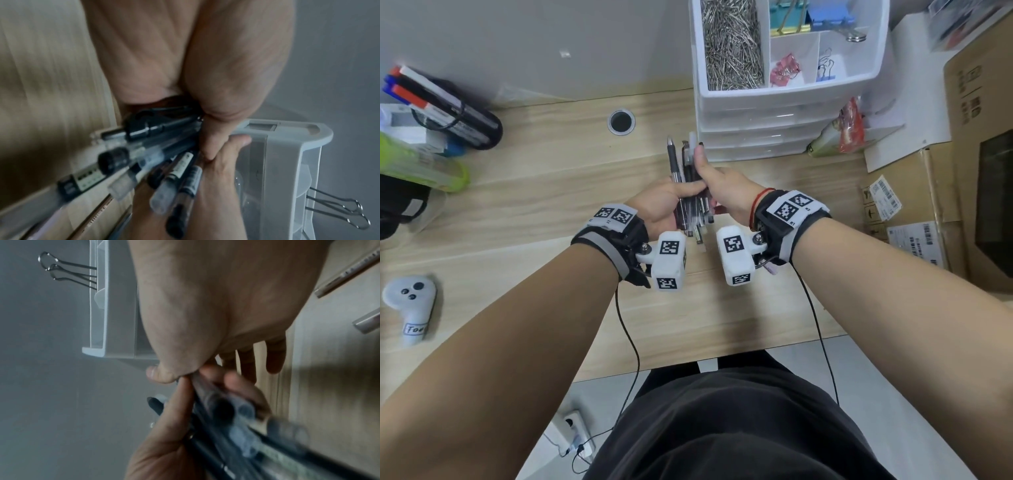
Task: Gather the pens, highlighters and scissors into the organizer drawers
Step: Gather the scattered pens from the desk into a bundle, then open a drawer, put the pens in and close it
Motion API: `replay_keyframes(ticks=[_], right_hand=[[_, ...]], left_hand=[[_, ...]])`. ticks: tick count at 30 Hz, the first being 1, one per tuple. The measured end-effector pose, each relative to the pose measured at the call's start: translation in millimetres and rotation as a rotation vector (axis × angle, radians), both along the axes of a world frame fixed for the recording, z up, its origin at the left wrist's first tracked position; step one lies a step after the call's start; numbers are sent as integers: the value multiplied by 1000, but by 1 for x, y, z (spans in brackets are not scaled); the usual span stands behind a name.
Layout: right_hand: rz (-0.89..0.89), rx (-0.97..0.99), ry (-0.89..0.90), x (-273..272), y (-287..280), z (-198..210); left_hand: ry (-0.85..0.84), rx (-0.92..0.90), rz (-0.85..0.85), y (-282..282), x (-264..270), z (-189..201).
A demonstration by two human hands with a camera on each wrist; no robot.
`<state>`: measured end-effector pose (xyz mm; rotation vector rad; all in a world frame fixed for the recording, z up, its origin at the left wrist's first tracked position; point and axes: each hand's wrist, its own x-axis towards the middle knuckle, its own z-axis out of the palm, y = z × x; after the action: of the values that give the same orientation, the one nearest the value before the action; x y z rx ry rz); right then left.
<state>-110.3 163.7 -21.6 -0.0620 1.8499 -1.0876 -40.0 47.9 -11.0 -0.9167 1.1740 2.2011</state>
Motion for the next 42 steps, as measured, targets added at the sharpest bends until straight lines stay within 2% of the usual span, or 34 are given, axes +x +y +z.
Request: replay_keyframes(ticks=[2,4,10,12,15,22,29,36,42], right_hand=[[4,18,26,-7,3,-3],[-72,-18,-5,-15,8,-3],[-721,-186,-151,-44,33,6],[-840,-217,-197,-52,40,14],[-905,-188,-153,-61,44,24],[-793,-188,-220,-59,50,38],[-660,-207,-302,-32,69,48],[-660,-80,-352,-10,94,57],[-659,-5,-479,10,110,70]], left_hand=[[3,-5,-26,1,-5,4],[-1,-11,-27,3,-9,5],[-75,-128,99,0,-14,-1],[-101,-167,161,-4,-15,0],[-102,-256,231,-13,-21,6],[-5,-361,315,-11,-43,36],[39,-399,298,0,-52,59],[-11,-431,123,8,-39,71],[-93,-431,-14,17,-30,78]])
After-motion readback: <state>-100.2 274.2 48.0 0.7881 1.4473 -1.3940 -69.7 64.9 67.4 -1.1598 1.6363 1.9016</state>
